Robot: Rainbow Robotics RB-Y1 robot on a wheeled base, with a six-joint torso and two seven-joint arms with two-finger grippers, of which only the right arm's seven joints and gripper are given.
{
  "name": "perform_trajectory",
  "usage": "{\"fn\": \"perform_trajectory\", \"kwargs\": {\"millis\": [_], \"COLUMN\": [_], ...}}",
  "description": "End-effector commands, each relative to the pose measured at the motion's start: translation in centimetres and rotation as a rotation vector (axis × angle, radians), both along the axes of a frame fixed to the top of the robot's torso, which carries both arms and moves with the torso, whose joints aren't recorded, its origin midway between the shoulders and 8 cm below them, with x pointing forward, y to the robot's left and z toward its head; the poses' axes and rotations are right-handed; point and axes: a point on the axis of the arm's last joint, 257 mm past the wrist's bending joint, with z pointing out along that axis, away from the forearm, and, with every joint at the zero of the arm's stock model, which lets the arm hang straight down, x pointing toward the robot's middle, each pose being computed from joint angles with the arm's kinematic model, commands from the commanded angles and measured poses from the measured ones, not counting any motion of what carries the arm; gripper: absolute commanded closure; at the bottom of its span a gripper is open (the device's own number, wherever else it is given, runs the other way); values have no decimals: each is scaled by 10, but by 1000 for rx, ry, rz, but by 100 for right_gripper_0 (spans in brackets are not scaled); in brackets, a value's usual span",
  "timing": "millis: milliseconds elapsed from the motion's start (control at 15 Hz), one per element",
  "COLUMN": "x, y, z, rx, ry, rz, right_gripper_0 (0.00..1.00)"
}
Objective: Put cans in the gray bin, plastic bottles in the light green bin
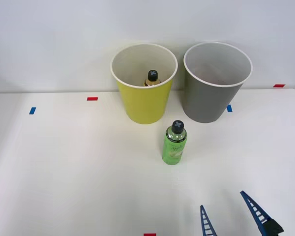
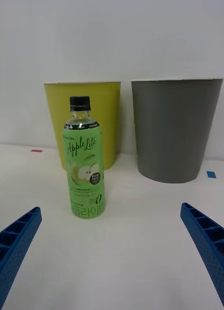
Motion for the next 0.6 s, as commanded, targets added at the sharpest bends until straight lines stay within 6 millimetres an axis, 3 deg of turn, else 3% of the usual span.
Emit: {"fn": "perform_trajectory", "kwargs": {"millis": [67, 600], "x": [8, 66], "y": [10, 45], "z": [3, 14], "rx": [5, 17], "ry": [-12, -23], "rz": [24, 56], "right_gripper_0": [0, 0]}}
